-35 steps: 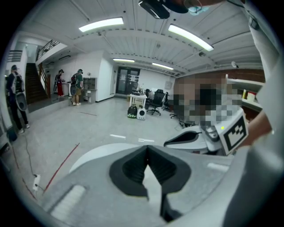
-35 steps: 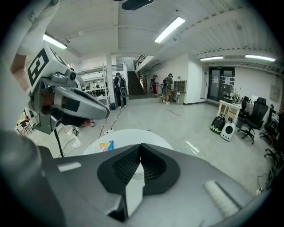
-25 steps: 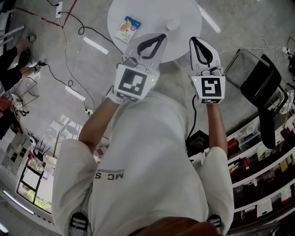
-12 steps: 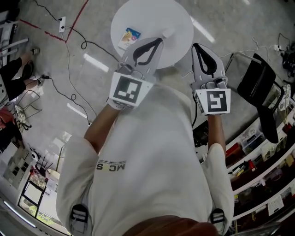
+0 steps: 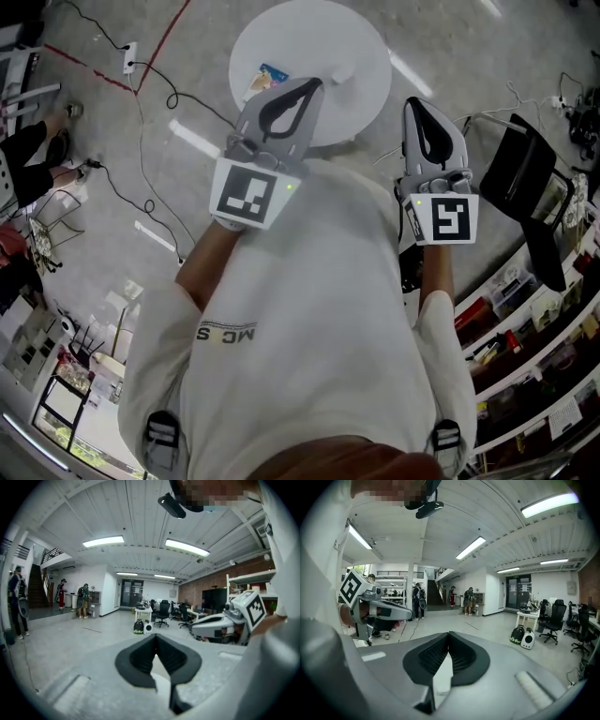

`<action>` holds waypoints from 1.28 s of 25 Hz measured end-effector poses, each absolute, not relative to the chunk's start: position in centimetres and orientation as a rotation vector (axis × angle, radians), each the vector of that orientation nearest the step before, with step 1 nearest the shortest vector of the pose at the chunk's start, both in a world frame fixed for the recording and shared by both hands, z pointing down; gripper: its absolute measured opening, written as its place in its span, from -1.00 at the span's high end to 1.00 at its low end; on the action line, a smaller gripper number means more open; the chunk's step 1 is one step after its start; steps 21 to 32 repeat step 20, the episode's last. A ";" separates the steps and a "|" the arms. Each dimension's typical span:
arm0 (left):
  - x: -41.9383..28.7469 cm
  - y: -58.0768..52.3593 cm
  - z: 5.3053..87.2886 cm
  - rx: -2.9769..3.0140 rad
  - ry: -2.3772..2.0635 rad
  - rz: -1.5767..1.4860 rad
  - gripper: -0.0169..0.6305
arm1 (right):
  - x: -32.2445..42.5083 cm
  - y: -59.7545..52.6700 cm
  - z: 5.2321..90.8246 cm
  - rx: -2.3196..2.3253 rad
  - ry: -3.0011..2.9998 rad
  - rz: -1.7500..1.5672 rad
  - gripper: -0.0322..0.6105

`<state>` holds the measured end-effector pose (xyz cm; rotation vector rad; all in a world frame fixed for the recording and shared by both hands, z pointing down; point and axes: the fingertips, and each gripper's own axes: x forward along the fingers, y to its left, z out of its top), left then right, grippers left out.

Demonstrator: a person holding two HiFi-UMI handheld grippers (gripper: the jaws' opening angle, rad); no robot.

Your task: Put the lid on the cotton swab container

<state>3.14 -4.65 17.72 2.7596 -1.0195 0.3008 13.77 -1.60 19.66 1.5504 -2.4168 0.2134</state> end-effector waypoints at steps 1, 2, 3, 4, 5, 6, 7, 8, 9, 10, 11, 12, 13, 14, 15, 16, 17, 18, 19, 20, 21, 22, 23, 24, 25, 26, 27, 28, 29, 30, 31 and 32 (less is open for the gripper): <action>3.1 -4.7 17.8 2.763 -1.019 0.304 0.95 | 13.7 -1.7 19.7 1.546 -2.418 0.211 0.94; 3.1 -4.8 17.8 2.767 -1.017 0.306 0.95 | 13.6 -1.7 19.7 1.540 -2.418 0.206 0.94; 3.1 -4.8 17.8 2.771 -1.015 0.307 0.95 | 13.5 -1.8 19.8 1.534 -2.417 0.201 0.94; 3.1 -4.8 17.8 2.774 -1.014 0.304 0.95 | 13.4 -1.8 19.9 1.529 -2.415 0.199 0.94; 3.1 -4.8 17.7 2.776 -1.013 0.300 0.95 | 13.3 -1.8 20.1 1.523 -2.413 0.199 0.93; 3.1 -4.8 17.6 2.778 -1.013 0.298 0.95 | 13.3 -1.8 20.3 1.518 -2.413 0.202 0.94; 3.2 -4.8 17.6 2.780 -1.012 0.300 0.95 | 13.3 -1.7 20.4 1.514 -2.413 0.206 0.93; 3.2 -4.7 17.6 2.780 -1.011 0.304 0.95 | 13.3 -1.7 20.5 1.510 -2.414 0.209 0.94; 3.2 -4.7 17.7 2.779 -1.009 0.308 0.95 | 13.3 -1.6 20.5 1.509 -2.413 0.210 0.94; 3.3 -4.6 17.7 2.777 -1.007 0.310 0.95 | 13.4 -1.5 20.5 1.509 -2.413 0.210 0.94; 3.3 -4.6 17.7 2.776 -1.005 0.309 0.95 | 13.4 -1.4 20.4 1.510 -2.413 0.210 0.93; 3.3 -4.5 17.7 2.778 -1.004 0.307 0.95 | 13.4 -1.3 20.4 1.512 -2.414 0.211 0.94; 3.3 -4.5 17.7 2.780 -1.002 0.306 0.95 | 13.3 -1.2 20.5 1.515 -2.414 0.214 0.94; 3.3 -4.4 17.7 2.783 -0.999 0.308 0.95 | 13.3 -1.2 20.5 1.517 -2.414 0.217 0.94; 3.4 -4.3 17.8 2.784 -0.995 0.310 0.95 | 13.4 -1.1 20.7 1.519 -2.413 0.222 0.94; 3.5 -4.2 17.8 2.785 -0.991 0.311 0.95 | 13.4 -1.1 20.8 1.520 -2.412 0.227 0.93; 3.6 -4.1 17.9 2.787 -0.987 0.312 0.95 | 13.4 -1.0 20.9 1.522 -2.411 0.230 0.94; 3.7 -4.0 17.9 2.788 -0.983 0.312 0.95 | 13.5 -0.9 21.0 1.523 -2.410 0.233 0.94; 3.8 -3.9 17.9 2.790 -0.979 0.313 0.95 | 13.5 -0.7 21.0 1.524 -2.409 0.236 0.93; 4.0 -3.7 18.0 2.791 -0.975 0.314 0.95 | 13.5 -0.5 21.0 1.525 -2.408 0.238 0.94; 4.0 -3.7 18.0 2.791 -0.975 0.314 0.95 | 13.5 -0.5 21.0 1.525 -2.408 0.238 0.94; 4.0 -3.7 18.0 2.791 -0.975 0.314 0.95 | 13.5 -0.5 21.0 1.525 -2.408 0.238 0.94; 4.0 -3.7 18.0 2.791 -0.975 0.314 0.95 | 13.5 -0.5 21.0 1.525 -2.408 0.238 0.94; 4.0 -3.7 18.0 2.791 -0.975 0.314 0.95 | 13.5 -0.5 21.0 1.525 -2.408 0.238 0.94; 4.0 -3.7 18.0 2.791 -0.975 0.314 0.95 | 13.5 -0.5 21.0 1.525 -2.408 0.238 0.94; 4.0 -3.7 18.0 2.791 -0.975 0.314 0.95 | 13.5 -0.5 21.0 1.525 -2.408 0.238 0.94; 4.0 -3.7 18.0 2.791 -0.975 0.314 0.95 | 13.5 -0.5 21.0 1.525 -2.408 0.238 0.94; 4.0 -3.7 18.0 2.791 -0.975 0.314 0.95 | 13.5 -0.5 21.0 1.525 -2.408 0.238 0.94; 4.0 -3.7 18.0 2.791 -0.975 0.314 0.95 | 13.5 -0.5 21.0 1.525 -2.408 0.238 0.94; 4.0 -3.7 18.0 2.791 -0.975 0.314 0.95 | 13.5 -0.5 21.0 1.525 -2.408 0.238 0.94; 4.0 -3.7 18.0 2.791 -0.975 0.314 0.95 | 13.5 -0.5 21.0 1.525 -2.408 0.238 0.94; 4.0 -3.7 18.0 2.791 -0.975 0.314 0.95 | 13.5 -0.5 21.0 1.525 -2.408 0.238 0.94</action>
